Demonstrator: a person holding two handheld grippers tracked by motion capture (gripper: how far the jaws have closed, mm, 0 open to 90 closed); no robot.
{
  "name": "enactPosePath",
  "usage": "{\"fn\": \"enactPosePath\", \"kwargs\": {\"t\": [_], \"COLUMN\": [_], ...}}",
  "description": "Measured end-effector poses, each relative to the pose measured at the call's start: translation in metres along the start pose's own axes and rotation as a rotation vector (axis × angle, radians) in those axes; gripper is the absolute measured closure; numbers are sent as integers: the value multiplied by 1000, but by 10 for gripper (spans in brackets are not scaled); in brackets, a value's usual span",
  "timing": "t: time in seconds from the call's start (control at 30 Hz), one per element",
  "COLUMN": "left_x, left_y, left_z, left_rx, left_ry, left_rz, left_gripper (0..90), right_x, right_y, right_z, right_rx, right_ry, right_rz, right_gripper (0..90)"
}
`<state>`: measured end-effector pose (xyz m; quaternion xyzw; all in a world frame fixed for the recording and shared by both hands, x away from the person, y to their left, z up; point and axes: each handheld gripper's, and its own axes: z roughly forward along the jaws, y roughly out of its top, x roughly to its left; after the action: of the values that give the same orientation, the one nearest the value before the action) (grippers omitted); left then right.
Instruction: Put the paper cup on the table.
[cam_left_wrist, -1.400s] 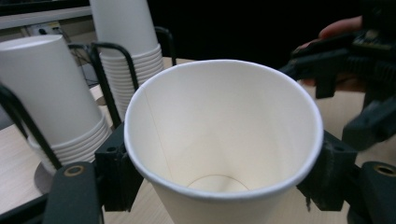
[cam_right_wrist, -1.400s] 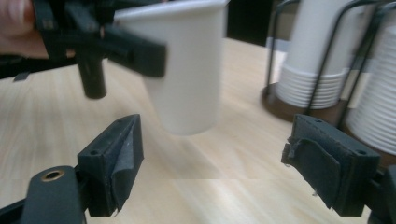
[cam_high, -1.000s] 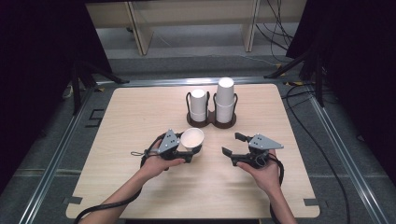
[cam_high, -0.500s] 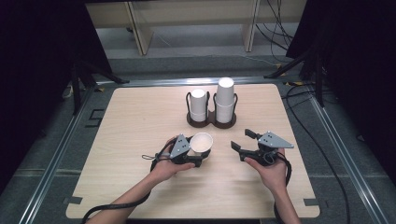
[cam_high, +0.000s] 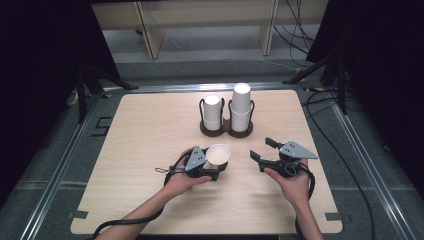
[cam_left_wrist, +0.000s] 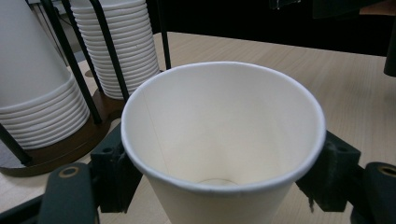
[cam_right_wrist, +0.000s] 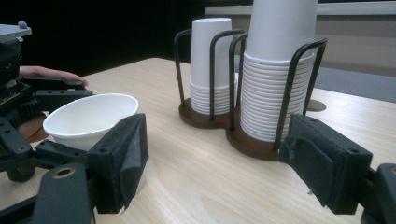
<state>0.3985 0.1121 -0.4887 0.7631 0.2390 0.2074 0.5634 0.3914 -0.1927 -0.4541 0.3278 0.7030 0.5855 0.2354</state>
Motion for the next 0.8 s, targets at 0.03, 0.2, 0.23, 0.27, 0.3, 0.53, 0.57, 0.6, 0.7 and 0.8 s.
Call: {"fn": "enactPosePath", "kwargs": {"t": [0.03,0.2,0.23,0.27,0.3,0.53,0.57,0.6,0.7,0.8], "left_x": [0,2,3,3,3,5,4,4,4,5], "left_y": [0,0,0,0,0,0,0,0,1,1], "left_z": [0,0,0,0,0,-2,-2,-3,-7,-12], "left_rx": [2,5,5,9,11,31,28,25,31,31], "left_ry": [0,-5,-8,-12,-14,-24,-23,-25,-27,-23], "left_rz": [-1,-14,-19,-19,-20,-17,-21,-19,-12,-10], "left_gripper": [239,229,227,225,222,134,117,101,63,46], "right_x": [-1,0,0,2,1,0,1,1,-1,1], "right_y": [0,0,0,0,1,-1,-2,-2,-2,-2], "right_z": [-2,-1,0,0,-1,0,1,1,1,1], "right_rx": [19,4,-12,-12,3,12,10,14,4,17], "right_ry": [-11,-6,-1,-7,-10,-7,8,7,-7,-15], "right_rz": [-9,4,5,32,15,22,33,40,11,28], "right_gripper": [218,205,203,201,198,176,174,173,170,169]}}
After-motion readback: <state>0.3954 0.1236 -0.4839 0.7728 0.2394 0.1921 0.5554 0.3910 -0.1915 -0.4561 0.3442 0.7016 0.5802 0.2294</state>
